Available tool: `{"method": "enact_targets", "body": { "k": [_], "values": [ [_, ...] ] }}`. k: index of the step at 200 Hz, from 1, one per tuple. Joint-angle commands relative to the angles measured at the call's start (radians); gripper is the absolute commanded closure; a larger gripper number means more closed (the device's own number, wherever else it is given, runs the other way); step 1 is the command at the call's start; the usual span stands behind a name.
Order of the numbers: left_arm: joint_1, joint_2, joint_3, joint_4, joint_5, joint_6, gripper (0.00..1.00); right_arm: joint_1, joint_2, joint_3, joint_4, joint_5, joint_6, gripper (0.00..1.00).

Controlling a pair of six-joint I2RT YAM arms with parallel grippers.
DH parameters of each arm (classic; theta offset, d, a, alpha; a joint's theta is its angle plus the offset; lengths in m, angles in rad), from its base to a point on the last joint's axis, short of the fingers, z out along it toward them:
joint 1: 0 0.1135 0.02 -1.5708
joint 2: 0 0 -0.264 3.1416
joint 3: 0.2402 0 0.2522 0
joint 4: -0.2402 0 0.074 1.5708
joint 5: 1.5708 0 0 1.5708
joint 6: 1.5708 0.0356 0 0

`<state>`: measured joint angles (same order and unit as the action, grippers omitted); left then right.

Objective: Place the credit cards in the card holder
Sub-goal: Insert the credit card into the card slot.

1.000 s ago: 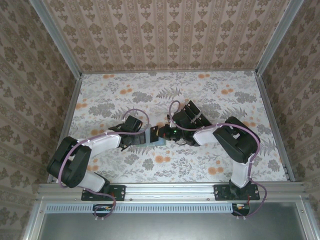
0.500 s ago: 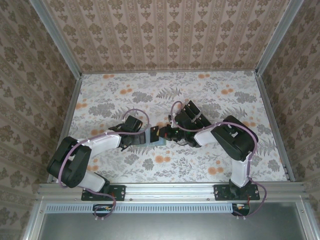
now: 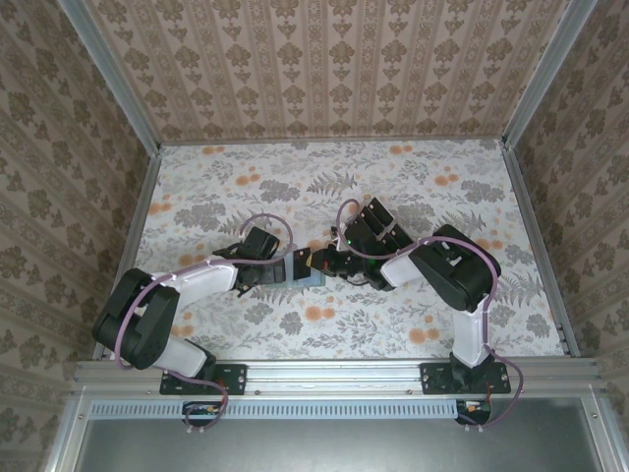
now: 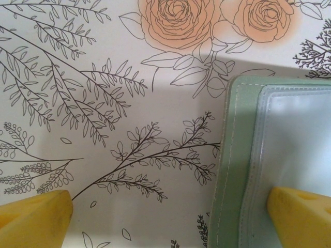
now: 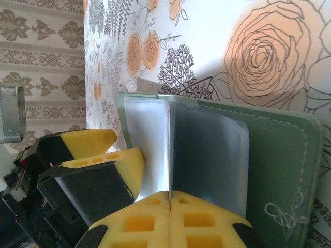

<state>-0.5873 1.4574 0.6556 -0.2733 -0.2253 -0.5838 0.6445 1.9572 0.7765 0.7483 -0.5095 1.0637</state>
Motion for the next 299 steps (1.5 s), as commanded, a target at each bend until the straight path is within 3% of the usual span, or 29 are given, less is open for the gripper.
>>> {"method": "enact_targets", "body": {
  "k": [1, 299],
  "values": [
    [0.006, 0.020, -0.017, -0.075, -0.022, -0.006, 0.00, -0.003, 0.015, -0.013, 0.046, -0.026, 0.021, 1.00],
    [0.006, 0.017, -0.017, -0.076, -0.025, -0.008, 0.00, 0.018, 0.058, -0.068, 0.114, -0.010, 0.083, 1.00]
  ]
}}
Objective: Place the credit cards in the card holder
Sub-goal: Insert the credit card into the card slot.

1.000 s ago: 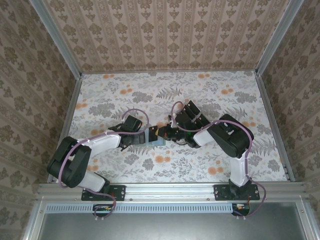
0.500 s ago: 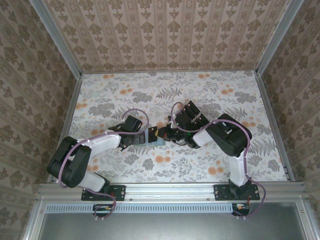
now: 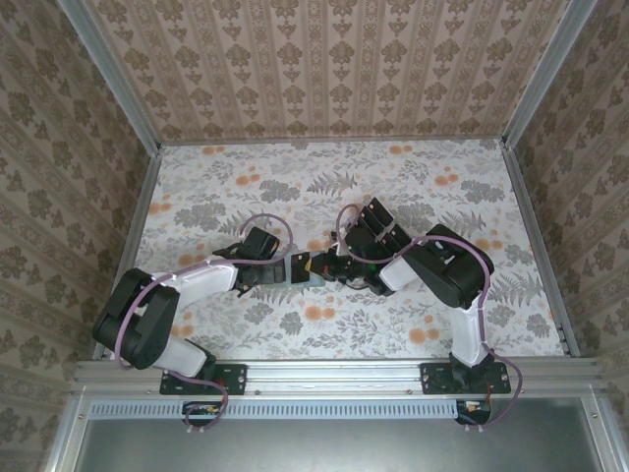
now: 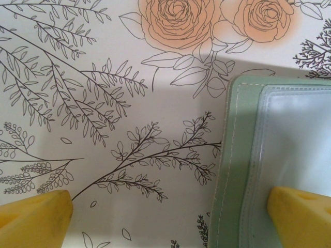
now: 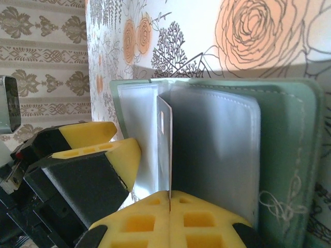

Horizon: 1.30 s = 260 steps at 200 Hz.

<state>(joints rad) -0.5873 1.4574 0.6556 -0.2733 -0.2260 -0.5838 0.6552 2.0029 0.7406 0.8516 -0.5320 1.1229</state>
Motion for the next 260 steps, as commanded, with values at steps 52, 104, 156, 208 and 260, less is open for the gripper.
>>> {"method": "enact_targets", "body": {
  "k": [52, 104, 156, 208, 260],
  "values": [
    [0.006, 0.016, -0.018, -0.075, -0.027, -0.008, 0.00, 0.007, 0.024, -0.044, 0.028, 0.027, 0.066, 1.00],
    [0.006, 0.016, -0.019, -0.074, -0.026, -0.008, 0.00, 0.011, 0.032, -0.040, 0.020, 0.021, 0.086, 1.00],
    [0.006, 0.016, -0.019, -0.075, -0.027, -0.008, 0.00, 0.018, 0.054, -0.010, 0.017, 0.008, 0.092, 1.00],
    [0.005, 0.016, -0.019, -0.073, -0.028, -0.008, 0.00, 0.021, 0.064, 0.006, 0.009, 0.004, 0.091, 1.00],
    [0.004, 0.014, -0.020, -0.075, -0.028, -0.008, 0.00, 0.011, 0.061, 0.006, 0.004, 0.006, 0.078, 1.00]
  ]
}}
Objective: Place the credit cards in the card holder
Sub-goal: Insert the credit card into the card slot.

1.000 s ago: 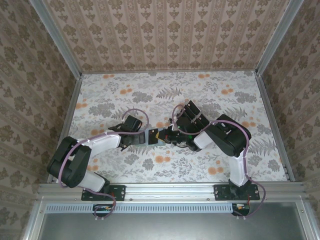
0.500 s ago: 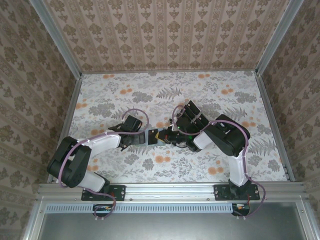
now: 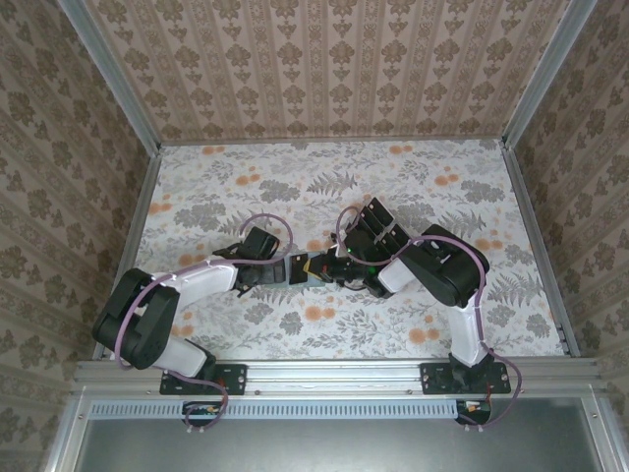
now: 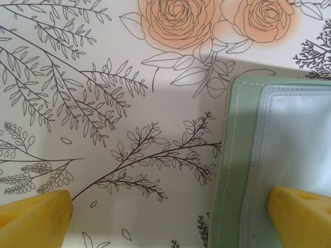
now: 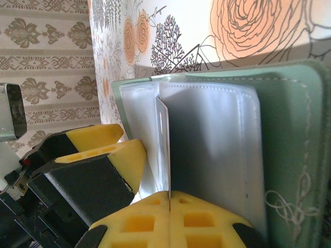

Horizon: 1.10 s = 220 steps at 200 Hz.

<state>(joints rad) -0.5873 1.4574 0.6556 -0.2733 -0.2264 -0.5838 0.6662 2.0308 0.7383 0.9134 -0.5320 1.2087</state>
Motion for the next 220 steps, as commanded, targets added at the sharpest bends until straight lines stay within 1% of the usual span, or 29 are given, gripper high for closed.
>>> {"method": "enact_targets", "body": {
  "k": [1, 29, 88, 182, 220],
  "values": [
    [0.004, 0.015, -0.020, -0.075, -0.027, -0.009, 0.00, 0.000, 0.032, 0.009, -0.059, 0.005, -0.009, 1.00],
    [0.004, 0.013, -0.020, -0.075, -0.025, -0.008, 0.00, -0.021, 0.022, 0.015, -0.088, -0.002, -0.035, 1.00],
    [0.004, 0.014, -0.022, -0.074, -0.026, -0.010, 0.00, -0.036, 0.008, 0.081, -0.233, -0.023, -0.137, 1.00],
    [0.004, 0.018, -0.019, -0.073, -0.025, -0.008, 0.00, -0.066, -0.023, 0.071, -0.291, -0.014, -0.191, 1.00],
    [0.004, 0.018, -0.018, -0.075, -0.025, -0.009, 0.00, -0.068, -0.016, 0.078, -0.294, -0.016, -0.190, 1.00]
  ]
}}
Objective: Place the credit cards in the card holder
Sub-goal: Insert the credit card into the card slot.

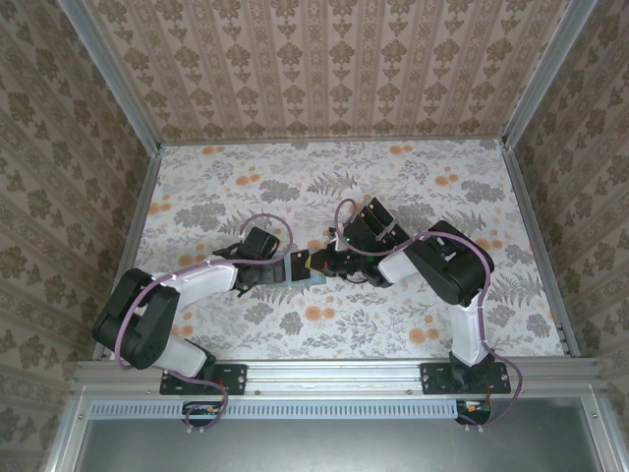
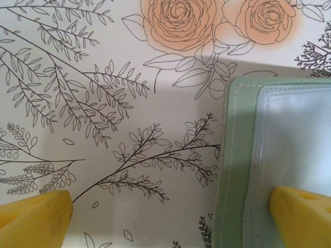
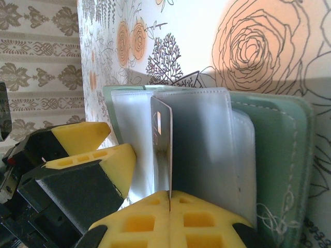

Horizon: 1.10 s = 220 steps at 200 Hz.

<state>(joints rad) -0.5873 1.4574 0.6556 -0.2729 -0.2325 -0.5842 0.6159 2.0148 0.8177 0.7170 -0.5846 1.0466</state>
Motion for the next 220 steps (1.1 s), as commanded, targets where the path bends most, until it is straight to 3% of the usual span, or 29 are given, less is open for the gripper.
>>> {"method": "enact_targets", "body": {
  "k": [1, 220],
  "values": [
    [0.004, 0.019, -0.017, -0.075, -0.019, -0.008, 0.00, -0.017, 0.000, -0.001, -0.097, 0.036, -0.028, 1.00],
    [0.004, 0.023, -0.016, -0.076, -0.019, -0.008, 0.00, -0.015, -0.058, 0.080, -0.333, 0.110, -0.203, 1.00]
  ]
}}
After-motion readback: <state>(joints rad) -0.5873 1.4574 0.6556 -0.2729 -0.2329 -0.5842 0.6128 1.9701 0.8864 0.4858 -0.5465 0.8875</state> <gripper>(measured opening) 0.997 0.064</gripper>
